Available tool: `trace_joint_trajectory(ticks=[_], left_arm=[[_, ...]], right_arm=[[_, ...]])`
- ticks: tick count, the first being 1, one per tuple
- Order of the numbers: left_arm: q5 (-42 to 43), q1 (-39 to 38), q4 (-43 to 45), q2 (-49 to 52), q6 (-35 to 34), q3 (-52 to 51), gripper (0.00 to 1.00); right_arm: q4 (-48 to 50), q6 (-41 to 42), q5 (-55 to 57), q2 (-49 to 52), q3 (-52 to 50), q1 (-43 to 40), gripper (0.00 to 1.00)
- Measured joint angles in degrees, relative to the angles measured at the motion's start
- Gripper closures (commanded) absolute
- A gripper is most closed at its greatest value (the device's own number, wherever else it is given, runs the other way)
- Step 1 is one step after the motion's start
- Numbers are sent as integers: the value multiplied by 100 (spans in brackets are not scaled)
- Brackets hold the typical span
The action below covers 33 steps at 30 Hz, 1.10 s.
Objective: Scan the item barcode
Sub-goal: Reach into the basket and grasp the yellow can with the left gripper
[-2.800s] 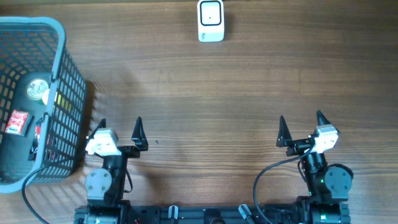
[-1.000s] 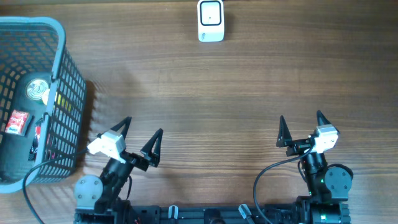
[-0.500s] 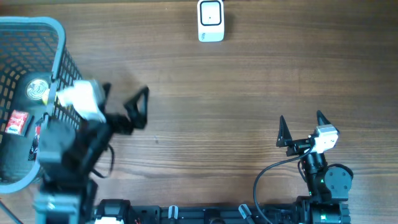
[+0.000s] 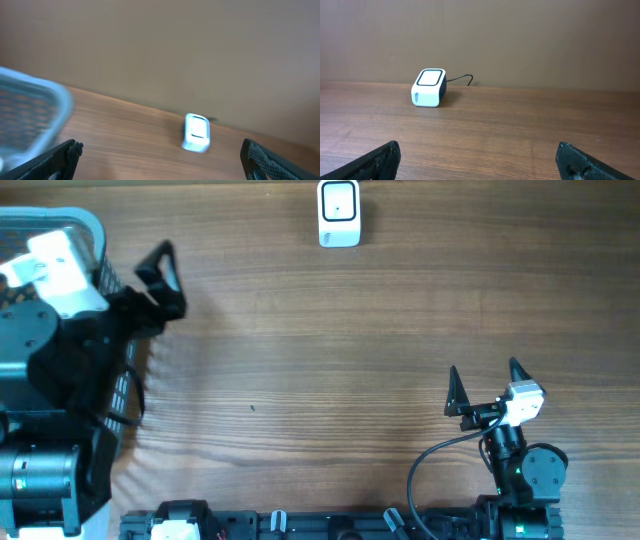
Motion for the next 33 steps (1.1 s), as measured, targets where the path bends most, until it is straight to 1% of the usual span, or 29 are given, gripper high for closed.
trace_joint_trajectory(ticks=[3,6,7,10,11,12,15,18,19,24,31,33], left_arm=[[-210,505,-42,81,-50,57,0],[-284,1357,-376,457,-304,514,0],[-302,1733,-597,691,-444,800,0],[-317,2533,-1176,1384,-839,1545,0],[-323,2677,-1307,1547,-933,1698,0],[-317,2951,-1602,1917,-1150,2028,0],[-326,3392,-1821,2756,-1639,2326,0],[-326,3462,-1853,3222,-1784,2339,0],[-319,3464,-1858,3526,-1834,2339,0],[-428,3464,-1915,4295,-1891,2337,0],[-501,3451,-2087,4734,-1926,2334,0],[-507,3383,-1873,4833,-1928,2170,0]], right_arm=[[0,0,0,0,0,2,0],[0,0,0,0,0,0,0],[0,0,0,0,0,0,0],[0,0,0,0,0,0,0],[0,0,0,0,0,0,0],[2,0,0,0,0,2,0],[0,0,0,0,0,0,0],[2,0,0,0,0,2,0],[0,0,0,0,0,0,0],[0,0,0,0,0,0,0],[0,0,0,0,0,0,0],[0,0,0,0,0,0,0]])
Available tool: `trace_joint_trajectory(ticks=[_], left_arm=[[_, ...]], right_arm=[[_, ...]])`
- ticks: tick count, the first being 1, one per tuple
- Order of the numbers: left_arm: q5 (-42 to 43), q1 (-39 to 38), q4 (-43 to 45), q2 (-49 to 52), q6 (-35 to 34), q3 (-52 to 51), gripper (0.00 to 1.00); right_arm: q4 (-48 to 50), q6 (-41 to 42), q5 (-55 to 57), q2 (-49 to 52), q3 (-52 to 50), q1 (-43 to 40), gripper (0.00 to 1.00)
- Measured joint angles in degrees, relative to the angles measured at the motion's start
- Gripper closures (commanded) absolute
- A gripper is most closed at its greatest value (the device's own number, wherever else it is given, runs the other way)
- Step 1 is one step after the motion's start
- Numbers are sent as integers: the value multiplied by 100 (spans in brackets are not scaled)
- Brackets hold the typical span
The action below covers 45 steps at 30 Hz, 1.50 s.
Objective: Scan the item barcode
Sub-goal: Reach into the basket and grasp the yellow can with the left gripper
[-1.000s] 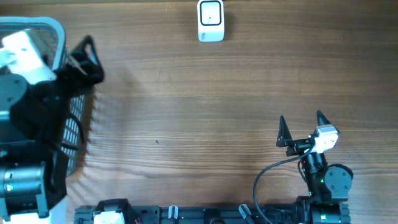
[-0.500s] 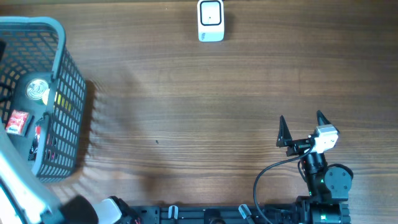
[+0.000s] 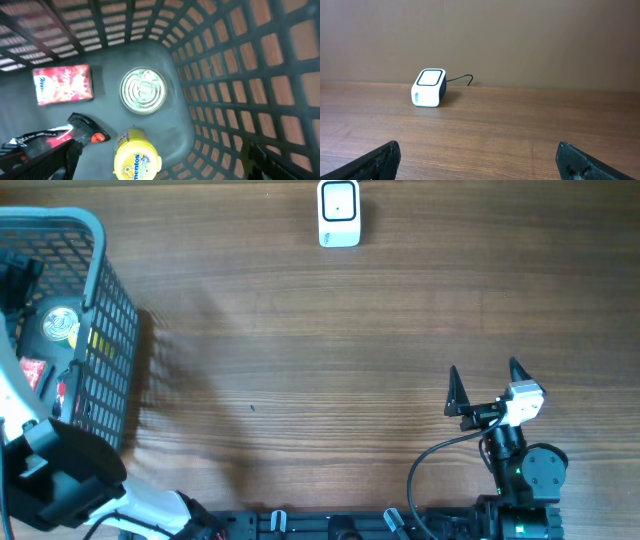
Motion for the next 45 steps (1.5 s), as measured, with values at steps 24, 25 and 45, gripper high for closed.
trace_joint_trajectory(ticks=[24,25,45], left_arm=[[-13,-457,1827,120,-341,-2538,33],[-15,-457,1827,120,-341,-2538,36],[-17,-457,1733,-2277,-341,-2579,46]], right_arm=[[0,0,0,0,0,0,0],[0,0,0,0,0,0,0],[0,0,0,0,0,2,0]])
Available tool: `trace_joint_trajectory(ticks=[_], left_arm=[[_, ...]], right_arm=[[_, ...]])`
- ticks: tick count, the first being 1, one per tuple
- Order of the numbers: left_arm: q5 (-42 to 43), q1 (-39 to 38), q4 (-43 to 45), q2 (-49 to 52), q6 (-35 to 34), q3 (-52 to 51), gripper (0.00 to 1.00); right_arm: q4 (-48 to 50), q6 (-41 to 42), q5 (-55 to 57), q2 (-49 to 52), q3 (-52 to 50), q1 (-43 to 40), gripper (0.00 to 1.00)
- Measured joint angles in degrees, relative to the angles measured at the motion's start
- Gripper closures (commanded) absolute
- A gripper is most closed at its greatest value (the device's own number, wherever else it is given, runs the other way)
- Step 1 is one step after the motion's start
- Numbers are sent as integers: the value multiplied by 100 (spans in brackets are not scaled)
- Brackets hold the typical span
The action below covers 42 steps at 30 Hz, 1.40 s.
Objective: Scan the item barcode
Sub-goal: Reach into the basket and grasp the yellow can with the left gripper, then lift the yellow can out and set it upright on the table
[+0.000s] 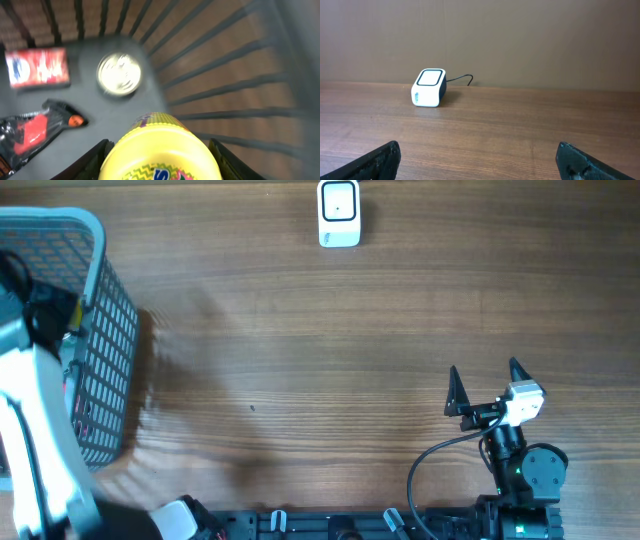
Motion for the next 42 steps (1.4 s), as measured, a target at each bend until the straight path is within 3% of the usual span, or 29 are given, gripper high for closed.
trace_joint_trajectory(ticks=[8,11,15,20,27,36,42], left_arm=[[146,0,151,-2424,-42,0,48],[474,0,278,-3228,-354,4,46],[1174,-52,446,-3425,-723,7,47],[1834,-708,466,-2710,-944,7,47],[2070,-2380,693,-588,-1008,4,46],[1775,-3622,863,1965,-1008,4,47],[1045,-4000,522,2577,-848,2,46]], right_arm=[[0,0,9,0,0,-2,0],[0,0,13,0,0,0,0],[0,0,11,0,0,-2,0],[2,0,13,0,0,-2,0],[0,0,13,0,0,-2,0],[0,0,13,0,0,-2,0],[0,0,13,0,0,-2,0]])
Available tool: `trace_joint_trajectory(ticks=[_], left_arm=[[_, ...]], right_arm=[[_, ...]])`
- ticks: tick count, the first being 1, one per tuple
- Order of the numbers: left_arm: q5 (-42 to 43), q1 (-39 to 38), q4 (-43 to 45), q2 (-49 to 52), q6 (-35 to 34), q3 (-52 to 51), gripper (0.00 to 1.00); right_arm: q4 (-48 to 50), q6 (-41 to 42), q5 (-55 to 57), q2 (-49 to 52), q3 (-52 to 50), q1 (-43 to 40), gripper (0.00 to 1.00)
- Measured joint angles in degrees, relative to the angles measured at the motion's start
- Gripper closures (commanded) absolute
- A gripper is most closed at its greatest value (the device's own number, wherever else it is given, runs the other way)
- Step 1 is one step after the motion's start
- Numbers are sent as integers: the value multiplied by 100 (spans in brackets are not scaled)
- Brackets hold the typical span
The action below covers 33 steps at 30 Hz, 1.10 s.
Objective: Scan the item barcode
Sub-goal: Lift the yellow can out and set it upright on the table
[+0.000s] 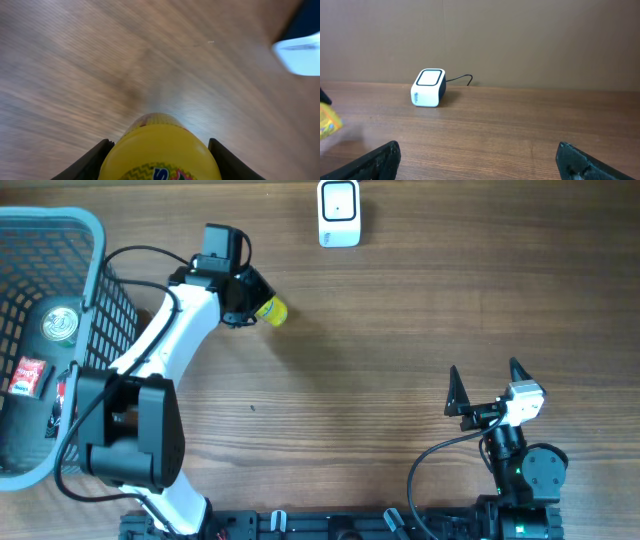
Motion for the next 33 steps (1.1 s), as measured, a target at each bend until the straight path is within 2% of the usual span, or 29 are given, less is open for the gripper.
trace_joint_trajectory(ticks=[8,12,14,16,18,21,24,28,33], left_arm=[[-1351,-389,-437,2,619,0,39],[-1755,-581,-540,2,905,0,40],[-1768,-658,-542,2,1172,0,36],[-1742,-767,-531,2,1622,0,26],[-1692,-907,-529,2,2124,0,22],[-1637,-1069,-608,2,2822,0,0],[-1609,-1084,-654,2,3294,0,0],[-1596,-1062,-673,-61,3495,0,0],[-1622,-1058,-1390,-1368,3388,90,0]], right_arm=[[0,0,0,0,0,2,0],[0,0,0,0,0,0,0],[0,0,0,0,0,0,0],[0,0,0,0,0,0,0],[0,0,0,0,0,0,0],[0,0,0,0,0,0,0],[0,0,0,0,0,0,0],[0,0,0,0,0,0,0],[0,0,0,0,0,2,0]])
